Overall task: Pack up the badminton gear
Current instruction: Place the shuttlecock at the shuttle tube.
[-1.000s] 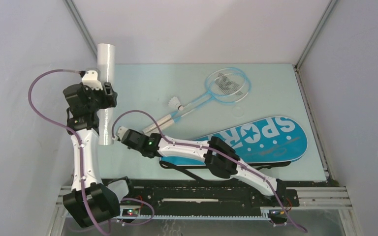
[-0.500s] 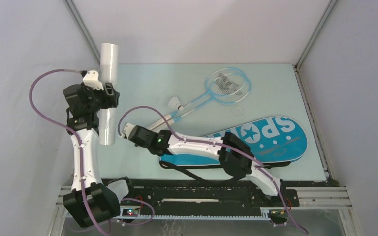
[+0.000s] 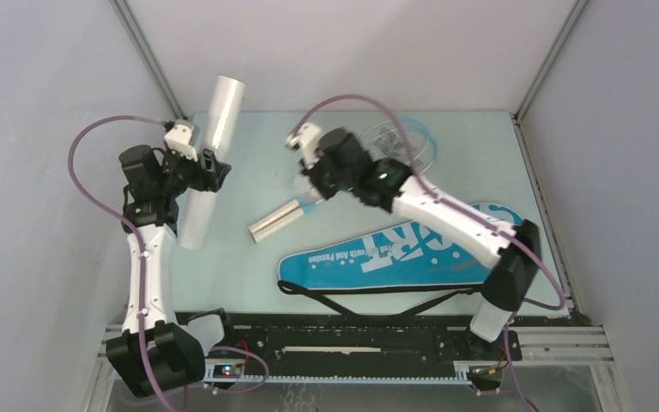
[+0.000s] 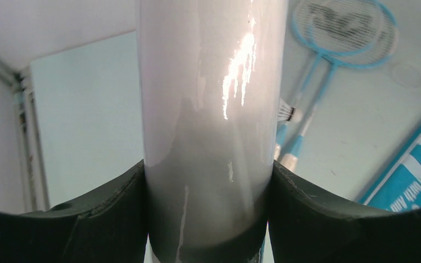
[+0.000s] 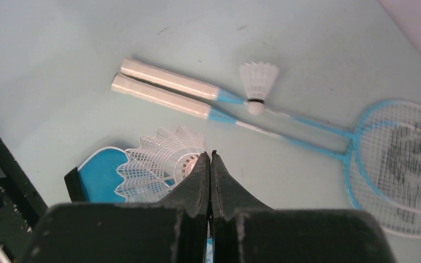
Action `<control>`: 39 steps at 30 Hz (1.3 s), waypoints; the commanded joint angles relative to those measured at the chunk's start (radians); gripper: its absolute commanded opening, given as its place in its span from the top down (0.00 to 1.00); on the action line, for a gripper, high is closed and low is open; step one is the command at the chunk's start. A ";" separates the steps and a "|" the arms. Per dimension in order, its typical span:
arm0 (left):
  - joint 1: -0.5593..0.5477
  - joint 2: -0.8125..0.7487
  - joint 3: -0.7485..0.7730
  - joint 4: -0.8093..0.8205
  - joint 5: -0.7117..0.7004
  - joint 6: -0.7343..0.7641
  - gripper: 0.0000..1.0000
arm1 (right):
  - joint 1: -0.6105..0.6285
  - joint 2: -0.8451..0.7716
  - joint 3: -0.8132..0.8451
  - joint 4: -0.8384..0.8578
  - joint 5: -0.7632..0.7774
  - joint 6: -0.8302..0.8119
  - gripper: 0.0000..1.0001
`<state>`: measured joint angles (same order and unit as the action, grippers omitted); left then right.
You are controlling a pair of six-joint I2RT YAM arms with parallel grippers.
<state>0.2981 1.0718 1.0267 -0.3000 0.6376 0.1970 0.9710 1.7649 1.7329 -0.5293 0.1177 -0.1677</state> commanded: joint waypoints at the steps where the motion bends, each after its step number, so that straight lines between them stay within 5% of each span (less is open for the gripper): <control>1: -0.079 -0.023 -0.002 0.002 0.127 0.140 0.80 | -0.171 -0.153 -0.070 -0.017 -0.309 0.096 1.00; 8: -0.238 0.004 0.000 -0.084 0.232 0.321 0.80 | -0.512 -0.320 -0.137 0.044 -0.692 0.224 1.00; 16: -0.416 0.058 0.024 -0.177 0.311 0.456 0.79 | -0.761 -0.435 -0.232 0.271 -1.005 0.473 1.00; 23: -0.520 0.066 -0.001 -0.154 0.352 0.468 0.78 | -0.772 -0.442 -0.275 0.420 -1.135 0.603 1.00; 30: -0.552 0.030 -0.069 0.016 0.375 0.295 0.78 | -0.760 -0.419 -0.323 0.563 -1.179 0.720 1.00; 39: -0.574 0.036 -0.076 0.029 0.373 0.289 0.79 | -0.678 -0.383 -0.347 0.590 -1.155 0.738 1.00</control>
<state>-0.2638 1.1366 0.9676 -0.3332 0.9733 0.5064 0.2581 1.3651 1.3918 0.0185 -1.0370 0.5522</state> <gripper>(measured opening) 0.700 0.008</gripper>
